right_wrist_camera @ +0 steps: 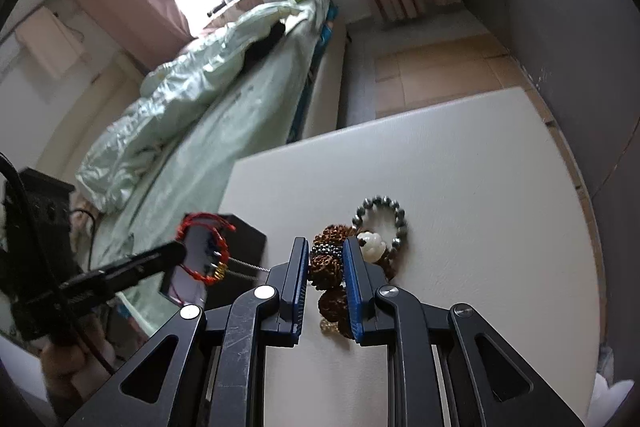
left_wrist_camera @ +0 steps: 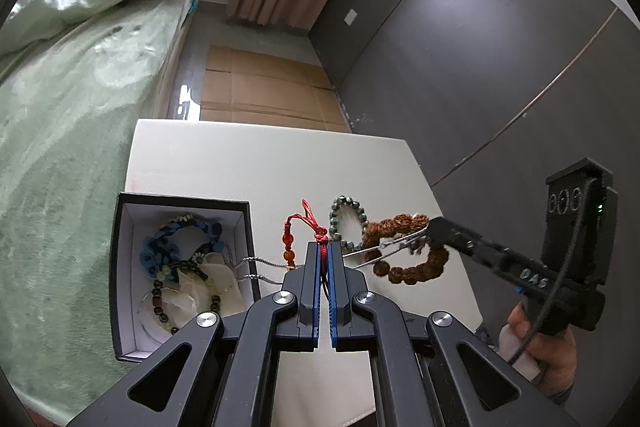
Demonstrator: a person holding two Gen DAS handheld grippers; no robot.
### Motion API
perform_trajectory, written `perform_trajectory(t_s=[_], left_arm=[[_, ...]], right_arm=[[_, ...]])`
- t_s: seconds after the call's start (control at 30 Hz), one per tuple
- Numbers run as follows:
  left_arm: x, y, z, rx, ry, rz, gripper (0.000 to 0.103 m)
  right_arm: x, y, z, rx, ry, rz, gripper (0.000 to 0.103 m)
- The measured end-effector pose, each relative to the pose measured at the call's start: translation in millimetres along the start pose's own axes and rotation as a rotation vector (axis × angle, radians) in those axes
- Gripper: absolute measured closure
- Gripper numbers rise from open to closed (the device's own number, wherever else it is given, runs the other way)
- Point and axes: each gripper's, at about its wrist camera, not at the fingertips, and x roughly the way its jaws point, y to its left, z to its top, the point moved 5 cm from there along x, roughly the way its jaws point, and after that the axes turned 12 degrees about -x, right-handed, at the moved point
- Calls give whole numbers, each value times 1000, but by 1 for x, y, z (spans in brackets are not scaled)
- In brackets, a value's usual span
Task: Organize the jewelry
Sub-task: 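Carry the red cord over the box with the left tool while the right tool grasps the brown bead bracelet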
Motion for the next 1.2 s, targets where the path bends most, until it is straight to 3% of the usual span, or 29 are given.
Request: perform_trajectory(t_s=[0.43,0.87,1.2], left_arm=[[-18,2,0,1,-30,-13,100],[-68,20,11,-25,-116,-10,100],[-106,43,10,-51,-170,0,100]], right_arm=[[-27,31,21,-48,-96,42,84],[-37,99,47,-101,-171,143,84],[-14,149,53,-129,-155,229,84]])
